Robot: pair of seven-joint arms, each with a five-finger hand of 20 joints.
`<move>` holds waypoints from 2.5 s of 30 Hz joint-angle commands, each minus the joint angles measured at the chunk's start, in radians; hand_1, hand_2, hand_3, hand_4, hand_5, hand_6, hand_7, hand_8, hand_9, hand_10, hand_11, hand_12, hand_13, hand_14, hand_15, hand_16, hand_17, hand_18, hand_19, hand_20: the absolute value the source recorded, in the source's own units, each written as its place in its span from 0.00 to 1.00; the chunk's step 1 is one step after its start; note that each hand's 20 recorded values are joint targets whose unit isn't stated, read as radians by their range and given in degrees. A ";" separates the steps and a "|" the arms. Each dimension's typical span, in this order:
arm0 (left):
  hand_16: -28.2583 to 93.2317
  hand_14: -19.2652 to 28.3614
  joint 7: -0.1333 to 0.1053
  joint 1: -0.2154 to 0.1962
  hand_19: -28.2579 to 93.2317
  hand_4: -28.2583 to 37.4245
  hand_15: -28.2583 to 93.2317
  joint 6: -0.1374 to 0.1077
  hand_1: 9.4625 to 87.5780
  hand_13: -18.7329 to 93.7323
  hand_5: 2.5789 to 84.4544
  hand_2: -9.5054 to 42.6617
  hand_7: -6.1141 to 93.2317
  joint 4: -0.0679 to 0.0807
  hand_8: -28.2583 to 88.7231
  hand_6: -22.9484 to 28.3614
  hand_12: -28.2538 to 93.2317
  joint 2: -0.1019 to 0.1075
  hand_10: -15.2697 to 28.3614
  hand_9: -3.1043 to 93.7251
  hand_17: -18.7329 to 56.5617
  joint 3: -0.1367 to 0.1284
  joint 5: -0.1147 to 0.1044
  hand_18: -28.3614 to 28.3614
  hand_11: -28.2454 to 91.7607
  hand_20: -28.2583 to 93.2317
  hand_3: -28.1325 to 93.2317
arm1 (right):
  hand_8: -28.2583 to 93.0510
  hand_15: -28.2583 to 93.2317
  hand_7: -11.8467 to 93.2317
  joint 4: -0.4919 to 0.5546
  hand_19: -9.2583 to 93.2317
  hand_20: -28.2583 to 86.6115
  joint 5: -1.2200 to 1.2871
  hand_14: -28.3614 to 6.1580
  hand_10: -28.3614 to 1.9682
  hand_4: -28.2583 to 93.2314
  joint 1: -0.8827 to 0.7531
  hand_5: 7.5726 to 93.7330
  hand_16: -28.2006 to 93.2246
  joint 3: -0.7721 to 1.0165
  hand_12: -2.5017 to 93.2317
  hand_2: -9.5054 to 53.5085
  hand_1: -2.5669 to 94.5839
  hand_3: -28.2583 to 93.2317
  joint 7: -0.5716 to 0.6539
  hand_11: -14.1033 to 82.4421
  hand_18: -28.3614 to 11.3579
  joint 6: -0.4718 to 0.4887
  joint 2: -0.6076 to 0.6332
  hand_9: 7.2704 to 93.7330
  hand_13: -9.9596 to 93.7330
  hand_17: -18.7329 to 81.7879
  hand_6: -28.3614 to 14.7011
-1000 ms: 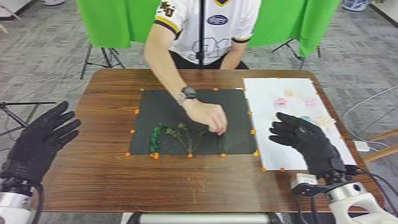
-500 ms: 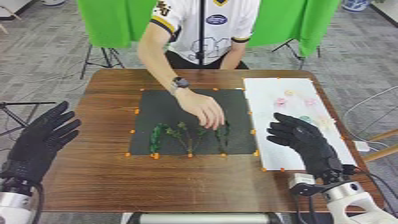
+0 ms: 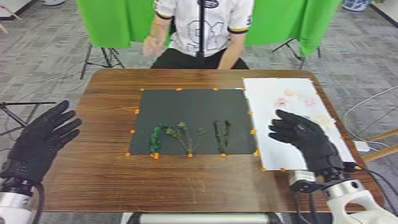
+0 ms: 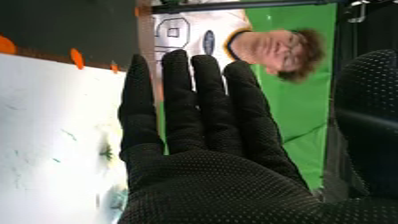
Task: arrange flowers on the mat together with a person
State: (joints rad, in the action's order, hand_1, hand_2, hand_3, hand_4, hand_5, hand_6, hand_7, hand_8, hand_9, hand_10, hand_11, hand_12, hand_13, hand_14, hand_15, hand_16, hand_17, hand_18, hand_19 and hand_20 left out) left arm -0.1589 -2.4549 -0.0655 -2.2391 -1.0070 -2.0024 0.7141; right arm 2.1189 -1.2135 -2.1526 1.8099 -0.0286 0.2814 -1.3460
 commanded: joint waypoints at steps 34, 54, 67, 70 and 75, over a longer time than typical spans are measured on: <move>0.27 0.71 0.019 -0.017 0.58 0.06 0.41 0.009 0.22 0.36 0.35 0.10 0.20 0.006 0.18 0.50 0.39 0.001 0.60 0.31 0.14 0.014 -0.002 0.88 0.35 0.31 0.81 | 0.10 0.60 0.43 -0.355 0.66 0.57 -1.339 0.61 0.61 0.00 0.430 0.45 0.43 -0.391 0.30 0.00 0.33 0.91 0.126 0.45 0.29 -0.379 0.510 0.51 0.52 0.37 0.66; 0.27 0.70 0.018 -0.024 0.58 0.05 0.41 0.011 0.22 0.36 0.35 0.10 0.20 0.003 0.18 0.50 0.39 0.014 0.60 0.31 0.14 -0.008 -0.004 0.88 0.35 0.31 0.81 | 0.27 0.69 0.62 -0.421 0.71 0.60 -1.396 0.69 0.76 0.00 0.499 0.66 0.56 -0.509 0.60 0.00 0.53 0.88 0.130 0.42 0.35 -0.494 0.528 0.83 0.73 0.45 0.76; 0.27 0.70 0.038 -0.060 0.58 0.05 0.41 0.008 0.21 0.36 0.35 0.11 0.20 -0.003 0.18 0.50 0.39 0.027 0.60 0.31 0.14 -0.031 -0.010 0.88 0.35 0.31 0.81 | 0.27 0.70 0.61 -0.348 0.71 0.61 -1.307 0.69 0.77 0.00 0.800 0.67 0.56 -0.751 0.61 0.00 0.53 0.88 -0.041 0.42 0.34 -0.638 0.455 0.85 0.74 0.46 0.76; 0.27 0.71 0.042 -0.061 0.58 0.05 0.41 0.002 0.21 0.36 0.35 0.11 0.20 -0.004 0.18 0.50 0.39 0.026 0.60 0.31 0.14 -0.020 -0.014 0.88 0.35 0.31 0.81 | 0.27 0.69 0.61 -0.366 0.71 0.61 -1.281 0.69 0.76 0.00 0.910 0.67 0.56 -0.847 0.61 0.00 0.53 0.88 -0.112 0.42 0.34 -0.639 0.398 0.85 0.74 0.46 0.76; 0.27 0.71 0.045 -0.051 0.58 0.05 0.41 -0.007 0.21 0.36 0.35 0.11 0.20 -0.002 0.18 0.50 0.39 0.035 0.60 0.31 0.14 0.010 -0.012 0.88 0.35 0.31 0.81 | 0.27 0.68 0.61 -0.392 0.70 0.60 -1.197 0.69 0.76 0.00 1.019 0.67 0.56 -0.953 0.60 0.00 0.53 0.88 -0.221 0.40 0.35 -0.581 0.291 0.85 0.73 0.46 0.77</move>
State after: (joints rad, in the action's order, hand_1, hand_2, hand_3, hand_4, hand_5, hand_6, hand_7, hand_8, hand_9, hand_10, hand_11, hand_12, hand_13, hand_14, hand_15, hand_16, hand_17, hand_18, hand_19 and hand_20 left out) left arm -0.1306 -2.5011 -0.0596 -2.2418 -0.9771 -2.0287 0.7086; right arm 1.7163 -2.4717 -1.3330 0.9690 -0.1386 -0.3450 -0.8844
